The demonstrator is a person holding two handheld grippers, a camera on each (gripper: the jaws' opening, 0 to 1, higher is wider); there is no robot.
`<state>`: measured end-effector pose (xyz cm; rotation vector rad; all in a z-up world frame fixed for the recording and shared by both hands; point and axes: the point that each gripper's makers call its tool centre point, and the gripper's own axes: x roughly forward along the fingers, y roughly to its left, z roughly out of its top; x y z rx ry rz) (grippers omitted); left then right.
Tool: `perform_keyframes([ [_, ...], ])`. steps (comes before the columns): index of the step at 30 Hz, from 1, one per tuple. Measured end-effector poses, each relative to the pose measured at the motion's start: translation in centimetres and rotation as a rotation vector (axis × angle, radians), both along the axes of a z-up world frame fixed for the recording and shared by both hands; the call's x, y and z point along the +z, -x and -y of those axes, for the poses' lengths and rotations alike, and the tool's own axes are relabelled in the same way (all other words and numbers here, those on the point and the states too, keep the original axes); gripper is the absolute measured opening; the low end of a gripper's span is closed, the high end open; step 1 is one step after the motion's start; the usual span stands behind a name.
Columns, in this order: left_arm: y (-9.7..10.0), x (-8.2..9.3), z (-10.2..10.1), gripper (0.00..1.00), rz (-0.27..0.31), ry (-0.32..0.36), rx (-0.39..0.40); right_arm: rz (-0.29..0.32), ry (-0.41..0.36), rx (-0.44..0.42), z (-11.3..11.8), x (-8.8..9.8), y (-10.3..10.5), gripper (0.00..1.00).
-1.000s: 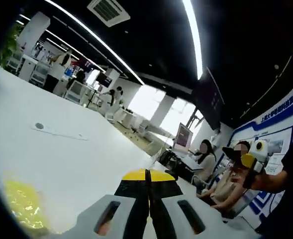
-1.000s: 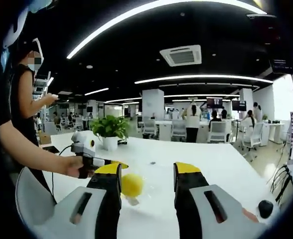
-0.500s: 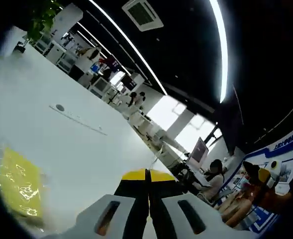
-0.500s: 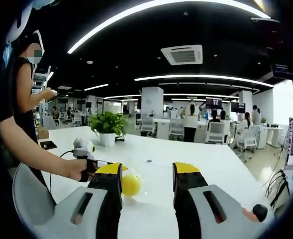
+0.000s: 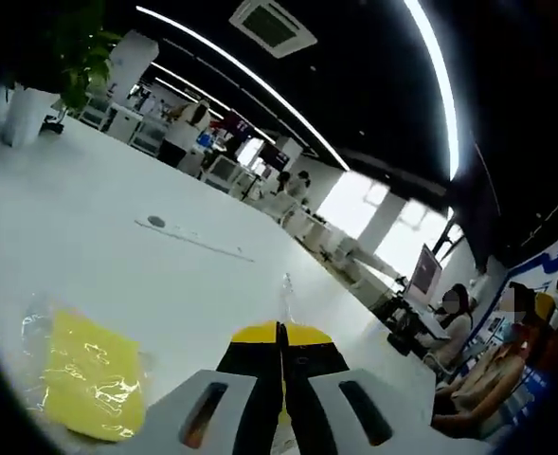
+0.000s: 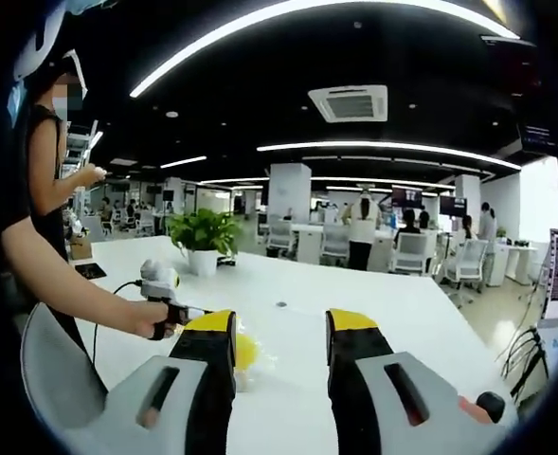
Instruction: Compare the silicone blocks by pressing each to a similar depth, holding the contact briefly, and releasing to observe deformation and rebound differences across the visible hardness samples.
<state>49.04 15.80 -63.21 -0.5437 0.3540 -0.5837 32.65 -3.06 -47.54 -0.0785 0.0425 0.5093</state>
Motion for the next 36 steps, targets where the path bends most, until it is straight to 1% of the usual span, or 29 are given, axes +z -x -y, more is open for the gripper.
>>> perform_keyframes([
  [2,-0.4,-0.7,-0.5,0.0,-0.015,-0.002,0.038,0.001,0.001,0.0,0.0,0.0,0.0,0.33],
  [3,-0.5,-1.0,-0.9,0.0,-0.038,0.011,0.079,-0.001,0.004,0.002,-0.1,0.0,0.1,0.33],
  [4,-0.5,-1.2,-0.9,0.0,-0.049,0.024,0.093,0.0,0.008,0.002,-0.1,-0.1,0.1,0.32],
  [5,-0.5,-1.6,-1.2,0.0,-0.068,0.023,0.124,-0.001,0.011,0.003,-0.1,-0.1,0.1,0.32],
  [6,-0.5,-1.7,-1.1,0.0,-0.078,0.032,0.13,-0.005,0.015,0.004,-0.2,-0.2,0.2,0.32],
  [7,-0.5,-1.7,-1.0,0.0,-0.073,0.033,0.132,-0.006,0.017,0.003,-0.1,-0.3,0.2,0.32],
  [10,-0.4,-1.8,-0.9,0.0,-0.085,0.045,0.155,-0.009,0.015,0.001,-0.1,-0.5,0.3,0.32],
  [14,-0.4,-2.3,-0.9,0.0,-0.092,0.032,0.201,-0.016,0.013,0.0,0.0,-0.7,0.3,0.32],
  [16,-0.6,-2.8,-1.4,0.0,-0.123,0.052,0.264,-0.014,0.016,0.0,0.0,-0.7,0.3,0.32],
  [17,-0.6,-2.8,-1.3,0.0,-0.125,0.066,0.267,-0.017,0.014,0.001,0.0,-0.8,0.3,0.32],
  [18,-0.6,-3.1,-1.4,0.0,-0.136,0.068,0.285,-0.019,0.015,0.003,0.0,-0.8,0.3,0.32],
  [21,-0.8,-3.5,-1.5,0.0,-0.165,0.112,0.333,-0.02,0.016,0.005,-0.1,-0.9,0.3,0.31],
  [23,-0.9,-3.8,-1.5,0.0,-0.17,0.106,0.348,-0.022,0.019,0.002,0.0,-1.0,0.3,0.31],
  [26,-1.3,-4.1,-1.1,0.0,-0.174,0.106,0.345,-0.026,0.023,0.004,-0.1,-1.1,0.3,0.31],
  [29,-1.3,-4.3,-0.8,0.0,-0.179,0.078,0.332,-0.03,0.026,0.008,-0.2,-1.2,0.4,0.31],
  [33,-1.2,-5.0,-1.6,0.0,-0.177,0.031,0.337,-0.028,0.026,0.005,-0.2,-1.1,0.5,0.31],
  [34,-1.2,-4.8,-1.5,0.0,-0.168,0.042,0.327,-0.027,0.025,0.006,-0.2,-1.1,0.5,0.31],
  [36,-1.3,-4.6,-1.4,0.0,-0.158,0.028,0.313,-0.029,0.027,0.004,-0.2,-1.2,0.5,0.31],
])
